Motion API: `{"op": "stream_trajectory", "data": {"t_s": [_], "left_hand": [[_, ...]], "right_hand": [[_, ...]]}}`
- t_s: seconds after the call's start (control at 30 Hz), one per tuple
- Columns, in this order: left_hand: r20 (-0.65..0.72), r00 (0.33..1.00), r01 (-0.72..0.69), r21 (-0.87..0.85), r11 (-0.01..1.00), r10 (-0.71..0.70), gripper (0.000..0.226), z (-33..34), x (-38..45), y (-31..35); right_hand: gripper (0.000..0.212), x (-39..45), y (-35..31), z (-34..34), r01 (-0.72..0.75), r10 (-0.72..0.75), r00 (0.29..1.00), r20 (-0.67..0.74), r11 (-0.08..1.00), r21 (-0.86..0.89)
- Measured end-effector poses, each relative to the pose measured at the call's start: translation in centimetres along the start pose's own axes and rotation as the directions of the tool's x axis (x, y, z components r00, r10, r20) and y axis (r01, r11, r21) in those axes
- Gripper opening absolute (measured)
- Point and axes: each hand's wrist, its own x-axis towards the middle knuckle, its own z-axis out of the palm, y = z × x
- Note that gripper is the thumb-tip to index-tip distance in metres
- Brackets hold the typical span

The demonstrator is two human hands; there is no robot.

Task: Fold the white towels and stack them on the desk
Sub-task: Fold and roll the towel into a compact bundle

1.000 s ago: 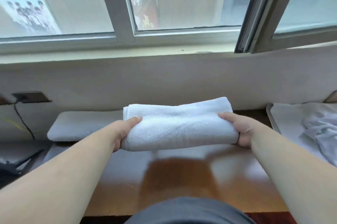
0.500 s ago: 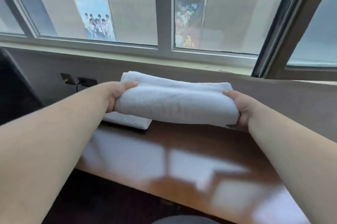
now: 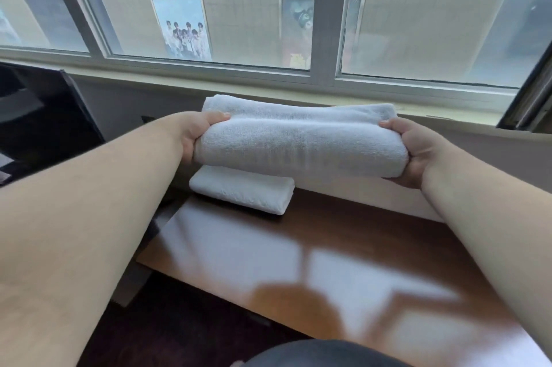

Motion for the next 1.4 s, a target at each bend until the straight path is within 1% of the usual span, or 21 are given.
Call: {"op": "stream_trajectory", "data": {"t_s": [0.17, 0.27, 0.33, 0.47, 0.6, 0.67, 0.8, 0.9, 0.97, 1.07, 1.23, 1.4], "left_hand": [[0.044, 0.998, -0.047, 0.061, 0.997, 0.044, 0.037, -5.8, 5.9, 3.3], [0.074, 0.994, -0.082, 0.101, 0.992, 0.075, 0.040, -9.1, 10.4, 4.6], [0.091, 0.994, -0.079, 0.133, 0.988, 0.067, 0.042, -10.9, 13.1, 4.8], [0.113, 0.993, -0.046, 0.176, 0.983, 0.026, 0.037, -13.5, 18.2, 4.5], [0.127, 0.992, -0.005, 0.181, 0.983, -0.019, 0.039, -14.5, 22.6, 3.5], [0.131, 0.991, 0.013, 0.181, 0.983, -0.037, 0.039, -14.9, 24.4, 2.8], [0.126, 0.990, 0.034, 0.181, 0.983, -0.058, 0.037, -15.6, 27.7, 0.8], [0.138, 0.988, 0.047, 0.181, 0.982, -0.072, 0.035, -15.7, 30.0, -0.8], [0.146, 0.986, 0.052, 0.181, 0.982, -0.079, 0.038, -15.7, 31.6, -1.8], [0.113, 0.990, 0.070, 0.164, 0.984, -0.090, 0.044, -15.6, 33.7, -3.6], [0.089, 0.992, 0.077, 0.143, 0.987, -0.091, 0.050, -14.5, 36.8, -6.6], [0.086, 0.991, 0.090, 0.109, 0.990, -0.099, 0.038, -13.5, 39.1, -8.0]], "right_hand": [[0.037, 4.9, 1.1, 6.3, 0.029, -0.028, 1.000, -0.012, 0.997, 0.077], [0.037, 7.7, 2.5, 9.9, 0.040, -0.035, 0.998, -0.047, 0.993, 0.111], [0.035, 9.5, 3.7, 11.9, 0.040, -0.030, 0.996, -0.081, 0.990, 0.133], [0.031, 12.2, 6.3, 15.2, 0.046, -0.022, 0.987, -0.158, 0.988, 0.149], [0.037, 14.6, 7.9, 17.3, 0.066, -0.030, 0.967, -0.254, 0.989, 0.135], [0.037, 15.7, 8.6, 17.9, 0.061, -0.028, 0.957, -0.289, 0.993, 0.104], [0.028, 17.4, 9.7, 18.5, 0.032, 0.001, 0.932, -0.362, 0.996, 0.084], [0.029, 18.9, 11.1, 18.8, -0.013, 0.040, 0.919, -0.392, 0.997, 0.073], [0.030, 20.1, 12.1, 18.8, -0.038, 0.058, 0.912, -0.407, 0.998, 0.058], [0.026, 21.9, 13.5, 18.4, -0.075, 0.088, 0.897, -0.432, 0.996, 0.047], [0.025, 25.1, 15.4, 17.2, -0.120, 0.143, 0.882, -0.450, 0.990, 0.079], [0.021, 27.8, 16.6, 16.4, -0.144, 0.188, 0.877, -0.442, 0.981, 0.132]]}}
